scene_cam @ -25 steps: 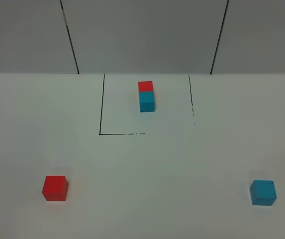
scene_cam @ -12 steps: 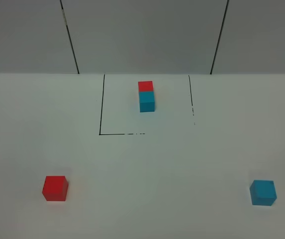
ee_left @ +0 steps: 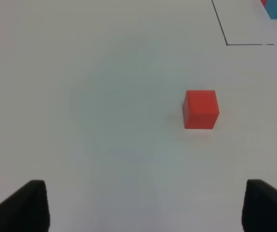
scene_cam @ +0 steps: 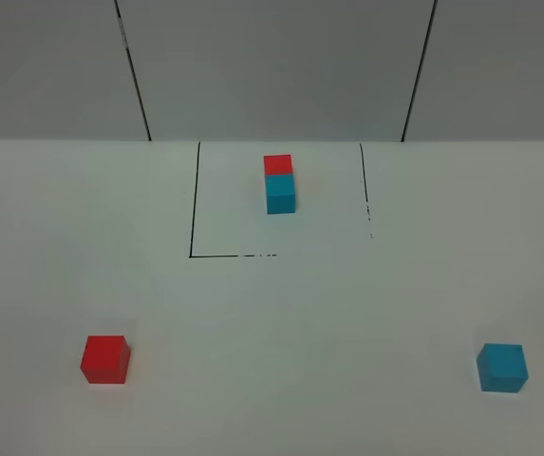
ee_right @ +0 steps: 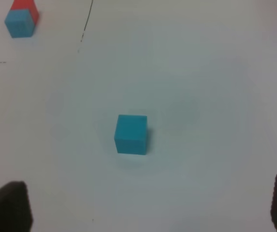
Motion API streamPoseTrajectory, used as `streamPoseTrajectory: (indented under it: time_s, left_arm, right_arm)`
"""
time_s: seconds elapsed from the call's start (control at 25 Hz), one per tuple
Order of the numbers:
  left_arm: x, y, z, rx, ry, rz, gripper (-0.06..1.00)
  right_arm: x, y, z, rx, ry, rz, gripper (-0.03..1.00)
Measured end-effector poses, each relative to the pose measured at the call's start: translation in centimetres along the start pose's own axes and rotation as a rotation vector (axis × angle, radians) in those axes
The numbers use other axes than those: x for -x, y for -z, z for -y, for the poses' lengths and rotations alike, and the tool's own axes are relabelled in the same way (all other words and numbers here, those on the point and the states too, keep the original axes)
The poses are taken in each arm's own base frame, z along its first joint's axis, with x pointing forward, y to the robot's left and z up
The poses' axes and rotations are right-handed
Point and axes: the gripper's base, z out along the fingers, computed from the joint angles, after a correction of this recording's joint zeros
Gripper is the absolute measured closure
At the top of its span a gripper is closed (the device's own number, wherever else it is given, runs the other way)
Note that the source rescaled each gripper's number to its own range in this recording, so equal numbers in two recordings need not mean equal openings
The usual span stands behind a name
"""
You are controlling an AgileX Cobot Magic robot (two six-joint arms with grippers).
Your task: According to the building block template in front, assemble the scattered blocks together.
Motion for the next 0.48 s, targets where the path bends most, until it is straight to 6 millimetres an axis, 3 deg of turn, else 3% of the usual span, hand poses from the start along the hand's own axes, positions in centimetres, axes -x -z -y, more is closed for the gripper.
streamPoseTrajectory:
  time_s: [0.28, 0.48]
  left_arm:
    - [0.3, -0.1, 0.0, -0.001, 0.001, -0.011, 0.17]
    - [2.4, -0.5, 0.0, 0.0, 0.009, -0.128, 0.17]
  right_arm:
    - [0.0, 0.0, 0.0, 0.0, 0.0, 0.0, -0.03]
    - [0.0, 0.0, 0.0, 0.0, 0.0, 0.0, -0.03]
